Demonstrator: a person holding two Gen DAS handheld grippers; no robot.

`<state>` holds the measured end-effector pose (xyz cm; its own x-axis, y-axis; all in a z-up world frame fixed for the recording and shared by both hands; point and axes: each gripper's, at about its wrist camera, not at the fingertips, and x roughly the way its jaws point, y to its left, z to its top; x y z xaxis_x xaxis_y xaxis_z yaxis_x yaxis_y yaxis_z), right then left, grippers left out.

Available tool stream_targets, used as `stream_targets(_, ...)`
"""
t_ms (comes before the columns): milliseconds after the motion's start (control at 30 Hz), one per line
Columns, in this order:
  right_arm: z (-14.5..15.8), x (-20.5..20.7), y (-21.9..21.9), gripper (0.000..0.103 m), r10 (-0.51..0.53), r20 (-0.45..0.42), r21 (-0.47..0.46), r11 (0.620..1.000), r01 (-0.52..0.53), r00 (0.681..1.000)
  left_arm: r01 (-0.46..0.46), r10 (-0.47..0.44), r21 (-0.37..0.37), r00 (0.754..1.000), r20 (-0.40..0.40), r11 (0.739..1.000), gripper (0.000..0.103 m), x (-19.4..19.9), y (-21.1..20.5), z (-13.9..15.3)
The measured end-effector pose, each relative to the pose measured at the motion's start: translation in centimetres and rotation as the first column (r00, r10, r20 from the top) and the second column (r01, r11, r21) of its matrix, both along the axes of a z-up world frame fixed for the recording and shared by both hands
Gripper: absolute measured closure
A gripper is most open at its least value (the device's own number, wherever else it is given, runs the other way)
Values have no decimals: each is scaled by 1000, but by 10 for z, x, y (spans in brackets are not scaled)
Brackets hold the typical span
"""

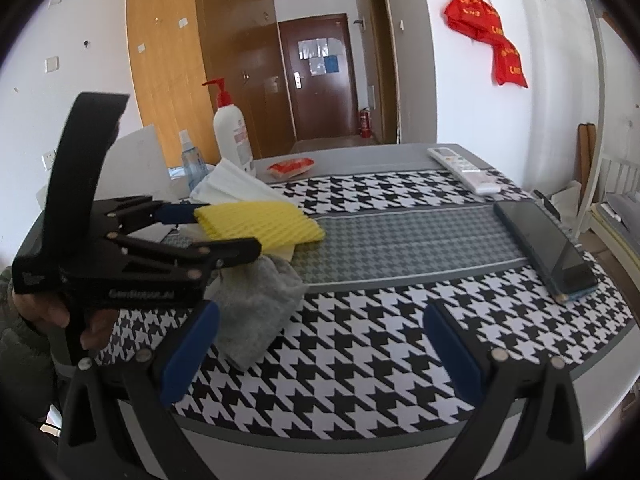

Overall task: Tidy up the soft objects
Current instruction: 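Move the left tool to the yellow mesh sleeve and close on it, then lift the yellow mesh sleeve with the left tool while the right tool grasps the grey sock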

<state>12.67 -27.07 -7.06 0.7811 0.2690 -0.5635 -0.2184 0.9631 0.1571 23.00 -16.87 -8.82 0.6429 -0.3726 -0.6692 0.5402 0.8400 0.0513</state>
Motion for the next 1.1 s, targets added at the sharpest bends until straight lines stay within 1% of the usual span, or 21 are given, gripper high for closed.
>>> stream_targets(33, -1, 1, 0, 0, 0, -6, 0, 1000, 0, 1000, -2, 2, -1, 1000, -5, 1000, 35, 1, 0, -1)
stream_targets(67, -1, 1, 0, 0, 1, -8, 0, 1000, -1, 1000, -2, 2, -7, 1000, -11, 1000, 38, 2, 1, -2)
stream_targets(167, -1, 3, 0, 0, 4, -11, -8, 1000, -4, 1000, -8, 7, -26, 1000, -16, 1000, 42, 4, 5, -2)
stream_targets(233, -1, 5, 0, 0, 4, -14, -7, 1000, -4, 1000, -12, 11, -41, 1000, -14, 999, 50, 4, 8, -1)
stream_targets(267, -1, 6, 1, 0, 6, -17, -5, 1000, -6, 1000, -16, 15, -51, 1000, -17, 999, 52, 4, 10, -1)
stream_targets(333, -2, 9, 3, 0, 10, -22, -5, 1000, -10, 1000, -21, 19, -69, 999, -30, 997, 66, 6, 13, 0)
stream_targets(400, -2, 10, 5, 0, 16, -24, -5, 1000, -16, 1000, -34, 30, -93, 999, -41, 995, 70, 9, 17, -1)
stream_targets(500, -2, 12, 10, 0, 32, -24, -1, 999, -32, 999, -44, 40, -105, 999, -36, 994, 82, 8, 21, 0)
stream_targets(533, -3, 14, 13, 0, 35, -25, -7, 999, -35, 999, -46, 43, -115, 999, -30, 992, 85, 7, 23, 1)
stream_targets(633, -4, 17, 18, 0, 44, -38, -12, 999, -45, 998, -34, 32, -150, 999, -18, 988, 87, 2, 28, 7)
stream_targets(700, -5, 20, 23, 1, 53, -43, -15, 998, -54, 998, -32, 31, -156, 999, -6, 987, 87, -1, 30, 10)
stream_targets(800, -6, 24, 29, 5, 67, -58, -20, 997, -68, 996, -25, 26, -161, 1000, 2, 987, 87, -4, 33, 11)
stream_targets(967, -12, 33, 36, 16, 88, -95, -8, 996, -89, 992, -25, 31, -164, 999, 39, 986, 88, -10, 35, 16)
stream_targets(1033, -14, 35, 39, 26, 98, -112, -6, 995, -99, 989, -26, 34, -163, 999, 42, 986, 88, -11, 36, 16)
stream_targets(1100, -16, 38, 40, 32, 100, -127, -6, 995, -101, 987, -19, 28, -168, 998, 51, 986, 88, -12, 36, 17)
